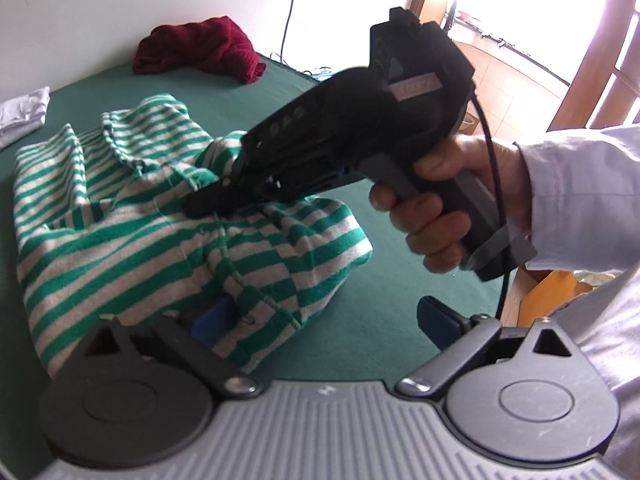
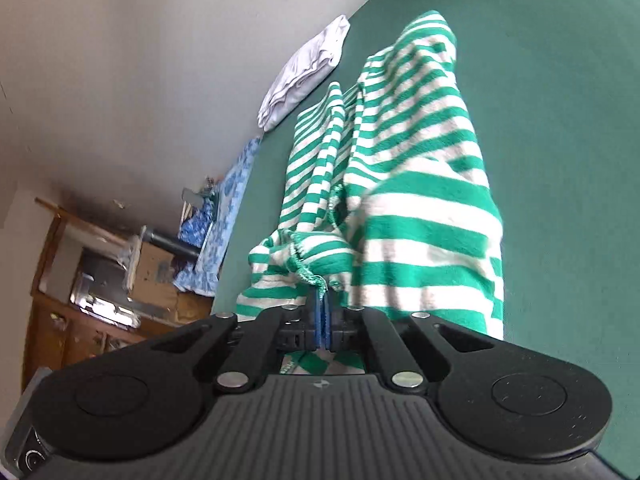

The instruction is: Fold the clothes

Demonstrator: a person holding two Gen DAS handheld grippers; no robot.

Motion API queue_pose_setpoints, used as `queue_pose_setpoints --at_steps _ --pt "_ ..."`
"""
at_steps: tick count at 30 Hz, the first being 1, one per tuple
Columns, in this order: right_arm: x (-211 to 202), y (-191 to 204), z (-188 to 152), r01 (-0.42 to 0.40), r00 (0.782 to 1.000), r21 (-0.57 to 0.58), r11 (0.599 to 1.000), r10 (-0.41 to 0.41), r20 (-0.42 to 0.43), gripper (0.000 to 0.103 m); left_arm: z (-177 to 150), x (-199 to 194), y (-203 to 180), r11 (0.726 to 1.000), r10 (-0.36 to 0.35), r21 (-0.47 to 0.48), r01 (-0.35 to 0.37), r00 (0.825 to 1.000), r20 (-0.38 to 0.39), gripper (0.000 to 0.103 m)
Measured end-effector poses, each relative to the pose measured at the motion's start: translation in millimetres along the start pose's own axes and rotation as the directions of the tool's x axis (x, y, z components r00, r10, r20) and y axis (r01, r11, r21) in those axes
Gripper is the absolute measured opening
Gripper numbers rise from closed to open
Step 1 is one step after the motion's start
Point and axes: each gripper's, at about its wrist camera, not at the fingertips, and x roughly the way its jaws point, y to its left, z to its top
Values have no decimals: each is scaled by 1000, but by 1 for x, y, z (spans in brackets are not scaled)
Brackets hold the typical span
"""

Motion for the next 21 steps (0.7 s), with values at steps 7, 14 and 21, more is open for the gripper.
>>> queue_pose_setpoints --at_steps 7,14,21 --pt "-7 35 8 56 998 -213 975 -47 47 22 20 -20 3 998 -56 -26 59 994 94 97" --pt "35 38 20 141 990 -270 953 -141 17 3 0 19 -17 998 4 59 -4 1000 -2 101" --pt "43 39 15 131 991 -310 942 -123 46 5 2 2 -13 999 -3 38 3 1000 -7 98"
